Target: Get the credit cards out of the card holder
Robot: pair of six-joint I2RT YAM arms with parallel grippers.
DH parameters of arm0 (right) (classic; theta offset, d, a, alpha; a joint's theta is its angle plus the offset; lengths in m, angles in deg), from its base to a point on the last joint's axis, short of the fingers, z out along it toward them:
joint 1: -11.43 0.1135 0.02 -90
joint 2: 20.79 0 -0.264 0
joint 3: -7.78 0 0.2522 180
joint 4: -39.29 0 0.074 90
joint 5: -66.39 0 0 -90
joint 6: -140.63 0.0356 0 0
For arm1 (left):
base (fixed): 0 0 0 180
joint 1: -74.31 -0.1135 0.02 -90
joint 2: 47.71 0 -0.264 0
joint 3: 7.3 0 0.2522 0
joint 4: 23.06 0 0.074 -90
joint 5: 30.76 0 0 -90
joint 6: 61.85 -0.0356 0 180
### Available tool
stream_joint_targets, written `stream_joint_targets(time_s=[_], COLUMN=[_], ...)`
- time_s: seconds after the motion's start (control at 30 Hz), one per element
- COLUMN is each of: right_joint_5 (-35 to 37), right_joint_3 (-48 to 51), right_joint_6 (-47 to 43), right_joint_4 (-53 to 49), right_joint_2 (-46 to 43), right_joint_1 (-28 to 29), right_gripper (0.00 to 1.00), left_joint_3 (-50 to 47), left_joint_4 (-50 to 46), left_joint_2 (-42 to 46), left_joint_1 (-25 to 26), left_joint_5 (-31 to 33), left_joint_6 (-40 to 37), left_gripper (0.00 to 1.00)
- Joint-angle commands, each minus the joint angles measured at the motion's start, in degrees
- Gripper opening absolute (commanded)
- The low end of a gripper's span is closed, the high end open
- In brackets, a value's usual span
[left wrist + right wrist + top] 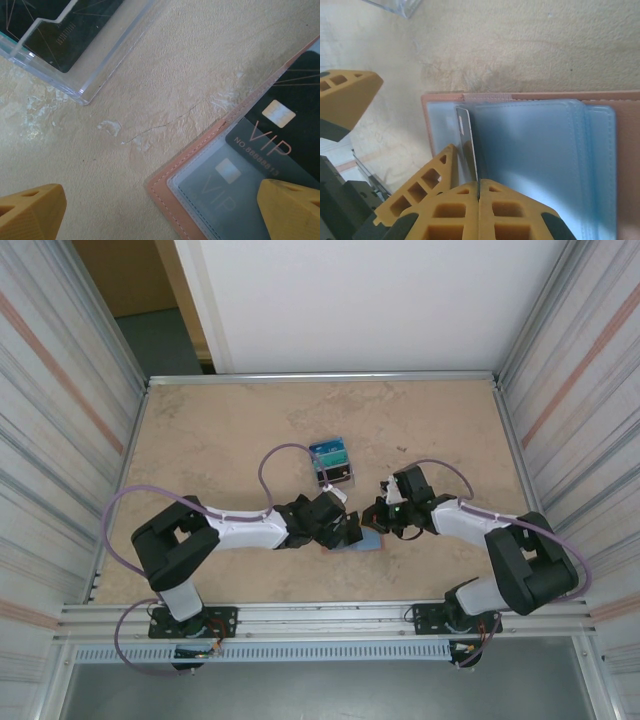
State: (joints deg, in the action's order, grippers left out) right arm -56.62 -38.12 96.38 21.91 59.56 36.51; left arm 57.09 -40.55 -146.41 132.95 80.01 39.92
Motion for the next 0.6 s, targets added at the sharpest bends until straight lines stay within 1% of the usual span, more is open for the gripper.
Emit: stream_joint_targets(time_s=[0.0,0.03,0.13,0.2,0.43,0.57], right_joint_5=[-0.7,-1.5,-4.2,-5.1,-3.4,-3.2], right_joint_3=[1.0,1.3,3.0,3.9,3.7,3.4], right_joint_6=[-1.0,-0.5,1.6,2.9,3.2,3.7], right_joint_4=[-0.4,0.8,5.9,8.8,10.7,12.6], right_joint_2=[-1.7,-1.7,-1.4,-1.1,0.6,2.5], right_joint_1=[-0.4,-0.3,-0.2,0.3,3.1,3.7], right_gripper=[0.0,0.01,0.11,0.14,0.16,0.15], left_joint_3=[1.0,1.0,1.1,1.0,0.5,0.5], left_joint_4=[-0.8,-0.7,-0.8,-0.7,-0.4,-0.4], left_joint_2=[-1.2,-1.5,-1.8,-1.9,-1.8,-1.8], left_joint_1=[0.5,0.5,0.5,0.5,0.5,0.6], left_joint_5=[0.1,0.1,0.0,-0.1,-0.4,-0.5], left_joint_6=[-0.8,-0.8,-0.6,-0.3,0.5,0.8], left_gripper=[0.99,0.99,0.99,0.99,0.99,0.99])
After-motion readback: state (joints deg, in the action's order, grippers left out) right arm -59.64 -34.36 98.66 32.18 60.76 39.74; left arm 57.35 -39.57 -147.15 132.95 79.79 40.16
